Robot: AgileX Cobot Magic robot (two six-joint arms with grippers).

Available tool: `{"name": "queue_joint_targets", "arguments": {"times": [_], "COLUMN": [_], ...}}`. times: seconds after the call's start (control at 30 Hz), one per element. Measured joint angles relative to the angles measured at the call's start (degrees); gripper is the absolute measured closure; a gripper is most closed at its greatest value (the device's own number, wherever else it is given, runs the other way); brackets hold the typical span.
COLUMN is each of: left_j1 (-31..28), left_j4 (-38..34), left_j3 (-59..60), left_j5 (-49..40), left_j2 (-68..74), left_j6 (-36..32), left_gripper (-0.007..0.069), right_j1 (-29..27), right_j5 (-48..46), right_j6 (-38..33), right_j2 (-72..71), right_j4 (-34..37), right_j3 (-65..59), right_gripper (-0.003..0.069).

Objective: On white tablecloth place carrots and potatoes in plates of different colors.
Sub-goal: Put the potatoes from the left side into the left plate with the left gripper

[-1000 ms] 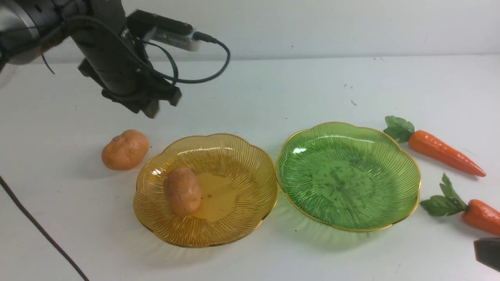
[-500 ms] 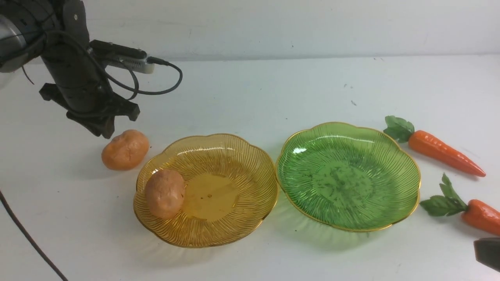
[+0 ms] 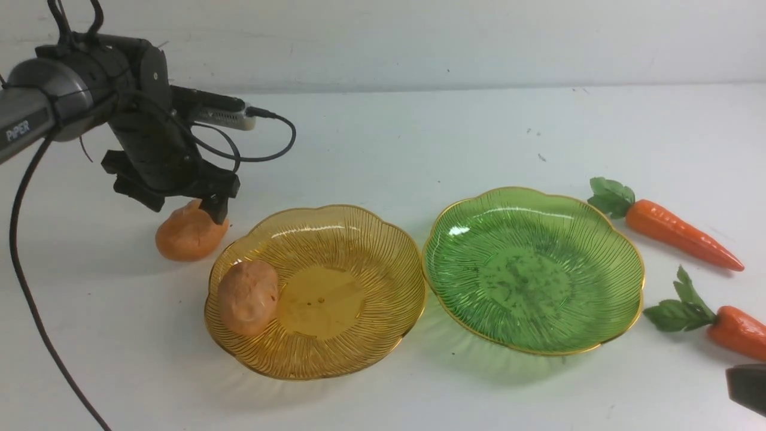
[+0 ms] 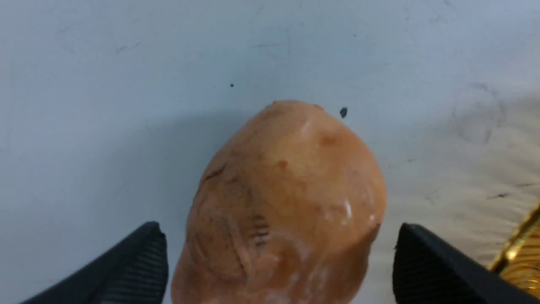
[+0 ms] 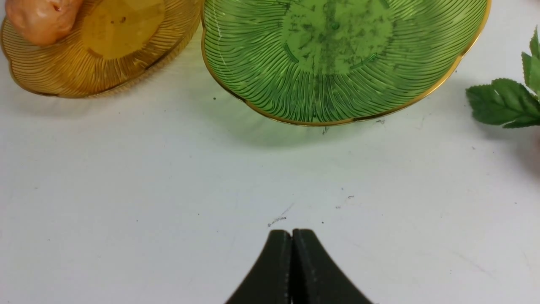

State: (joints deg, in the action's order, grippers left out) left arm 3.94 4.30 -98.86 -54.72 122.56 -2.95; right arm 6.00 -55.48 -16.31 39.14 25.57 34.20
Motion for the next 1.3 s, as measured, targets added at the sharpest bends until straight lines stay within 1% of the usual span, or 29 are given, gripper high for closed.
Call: {"name": "queue_joint_targets", "arguments": {"times": [0.1,0.13,0.2,0.3,0.33,0.4,0.47,0.57,0.67,0.73,0.8,0.87,0.97,1.03,1.1,1.23,1.3], "left_j1": [0.0,0.0,0.0,0.0,0.0,0.0,0.0,0.0,0.84,2.82,6.52,10.66,16.04,17.57,19.04,19.86,19.93], "left_j4": [1.56,1.69,1.75,1.75,1.75,1.75,0.98,-3.97,-14.43,-20.83,-23.78,-23.75,-20.03,-17.76,-14.44,-13.42,-13.17], "left_j3": [0.0,0.0,0.0,-0.38,-1.02,-3.78,-8.73,-15.32,-19.29,-19.4,-17.8,-15.02,-11.34,-10.49,-10.2,-10.01,-10.02], "left_j5": [0.22,0.22,0.22,-0.54,-1.85,-6.02,-10.6,-14.23,-15.11,-15.69,-15.69,-15.69,-15.75,-15.75,-15.75,-15.64,-15.5], "left_j2": [2.24,2.95,3.77,3.77,3.77,3.26,1.39,-2.5,-6.8,-7.43,-6.82,-5.56,-2.77,-1.23,0.91,3.49,3.86], "left_j6": [0.27,0.59,1.03,1.45,1.5,1.94,1.93,1.93,1.73,0.2,-1.55,-2.97,-3.74,-3.45,-2.17,-0.05,1.22], "left_gripper": [-0.0053,-0.0034,0.0052,0.0128,0.0159,0.0195,0.0202,0.0204,0.0204,0.0204,0.0204,0.0204,0.02,0.0194,0.0169,0.0088,0.0017], "right_j1": [0.0,0.0,0.0,0.0,0.0,0.0,0.0,0.0,0.0,0.0,0.0,0.0,0.0,0.0,0.0,0.0,0.0], "right_j5": [0.34,0.34,0.34,0.34,0.34,0.38,0.51,0.56,0.62,0.94,1.06,1.12,1.22,1.22,1.3,1.36,1.41], "right_j6": [0.57,0.64,0.7,0.76,0.76,0.76,0.76,0.76,0.76,0.76,0.76,0.76,0.76,0.76,0.76,0.76,0.76], "right_j2": [0.0,0.0,0.0,0.0,0.0,0.0,0.0,0.0,0.0,0.0,0.0,0.0,0.0,0.0,0.0,0.0,0.0], "right_j4": [0.0,0.0,0.0,0.0,0.0,0.0,0.0,0.0,0.0,0.0,0.0,0.0,0.0,0.0,0.0,0.0,0.0], "right_j3": [0.0,0.0,0.0,0.0,0.0,0.0,0.0,0.0,0.0,0.0,0.0,0.0,0.0,0.0,0.0,0.0,0.0], "right_gripper": [0.067,0.067,0.067,0.067,0.067,0.067,0.067,0.067,0.067,0.067,0.067,0.067,0.067,0.067,0.067,0.067,0.067]}}
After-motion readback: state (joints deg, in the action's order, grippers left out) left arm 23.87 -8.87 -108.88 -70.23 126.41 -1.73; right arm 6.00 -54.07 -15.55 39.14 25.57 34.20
